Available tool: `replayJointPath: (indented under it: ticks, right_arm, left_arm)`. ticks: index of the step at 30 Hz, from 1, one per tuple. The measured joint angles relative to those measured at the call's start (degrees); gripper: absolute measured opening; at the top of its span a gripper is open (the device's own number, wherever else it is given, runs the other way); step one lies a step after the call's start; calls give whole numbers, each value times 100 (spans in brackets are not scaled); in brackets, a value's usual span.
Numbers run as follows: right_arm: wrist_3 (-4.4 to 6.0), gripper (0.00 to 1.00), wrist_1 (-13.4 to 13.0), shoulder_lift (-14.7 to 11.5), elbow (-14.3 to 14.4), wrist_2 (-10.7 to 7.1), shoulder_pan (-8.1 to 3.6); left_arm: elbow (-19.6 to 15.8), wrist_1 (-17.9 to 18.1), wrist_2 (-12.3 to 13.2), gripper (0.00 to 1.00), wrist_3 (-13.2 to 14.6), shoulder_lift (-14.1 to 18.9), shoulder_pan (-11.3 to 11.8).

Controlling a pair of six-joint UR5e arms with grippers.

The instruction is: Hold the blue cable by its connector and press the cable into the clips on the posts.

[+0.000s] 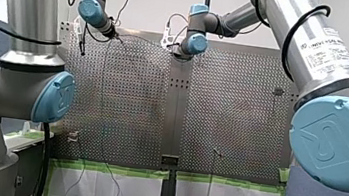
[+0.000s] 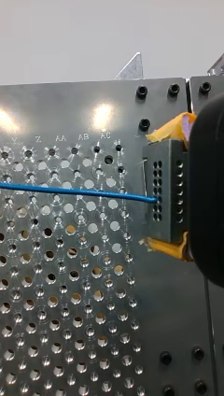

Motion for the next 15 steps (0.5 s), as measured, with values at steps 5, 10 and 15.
replayJointPath:
  ticks: [5,10,15]
  right_arm:
    - [0,0,0,1,0,-1,1]
    - [0,0,0,-3,0,-1,2]
    - [-5,0,-1,-1,0,-4,4]
  left_arm:
    - [0,-16,-41,100,12,0,-10]
    - [0,-26,-51,100,28,1,-14]
    - [0,-26,-35,100,35,0,-30]
